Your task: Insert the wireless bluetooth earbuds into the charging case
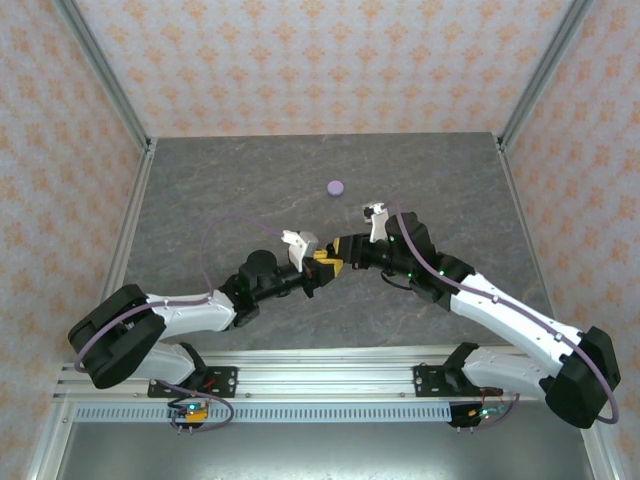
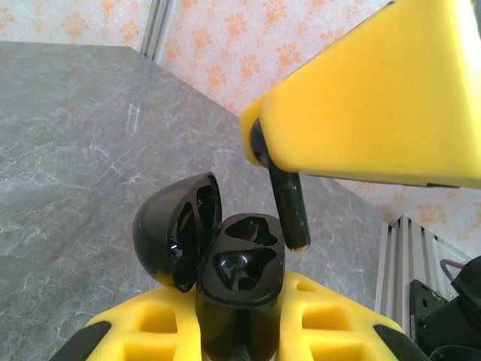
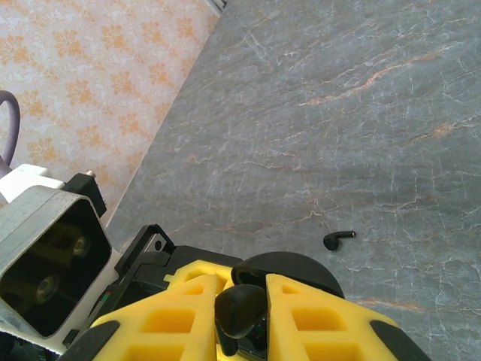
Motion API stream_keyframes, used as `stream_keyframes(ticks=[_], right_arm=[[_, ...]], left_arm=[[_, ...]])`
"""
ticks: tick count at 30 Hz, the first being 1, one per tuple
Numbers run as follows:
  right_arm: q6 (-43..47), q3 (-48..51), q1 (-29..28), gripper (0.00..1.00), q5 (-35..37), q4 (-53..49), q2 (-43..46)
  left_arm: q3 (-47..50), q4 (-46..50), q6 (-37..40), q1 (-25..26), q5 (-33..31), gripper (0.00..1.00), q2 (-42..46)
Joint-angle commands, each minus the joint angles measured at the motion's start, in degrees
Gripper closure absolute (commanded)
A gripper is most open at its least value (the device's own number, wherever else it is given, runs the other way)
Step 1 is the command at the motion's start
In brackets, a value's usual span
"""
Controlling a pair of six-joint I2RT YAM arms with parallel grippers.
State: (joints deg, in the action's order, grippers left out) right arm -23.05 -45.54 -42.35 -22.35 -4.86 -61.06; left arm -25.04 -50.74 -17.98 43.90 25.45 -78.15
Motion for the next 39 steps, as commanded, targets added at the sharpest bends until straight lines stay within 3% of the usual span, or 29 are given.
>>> stream_keyframes(ticks=[1,21,29,39], right_arm=[[1.10,-1.83,-0.37,0.80,-0.24,1.52,0.19],[1.86,-0.87,-0.45,0.80,-0.59,-0.05,0.67],[3.10,-1.37,-0.97,0.73,-4.13,-1.36,0.16],[3.93,-2.27,-1.16,0.73,-3.94,-3.23,-0.20]], left_arm=[[-2.11,-0.99,-0.07,0.35,1.75,0.84,1.39],[-2.37,2.38,-0.05,0.40,-0.60,0.84,4.49],[-2.47,2.29,-0.04,0.40,-0.26,0.84,4.62],[-2.74,4.05,1.23,0.33,-0.13,0.84,5.31]])
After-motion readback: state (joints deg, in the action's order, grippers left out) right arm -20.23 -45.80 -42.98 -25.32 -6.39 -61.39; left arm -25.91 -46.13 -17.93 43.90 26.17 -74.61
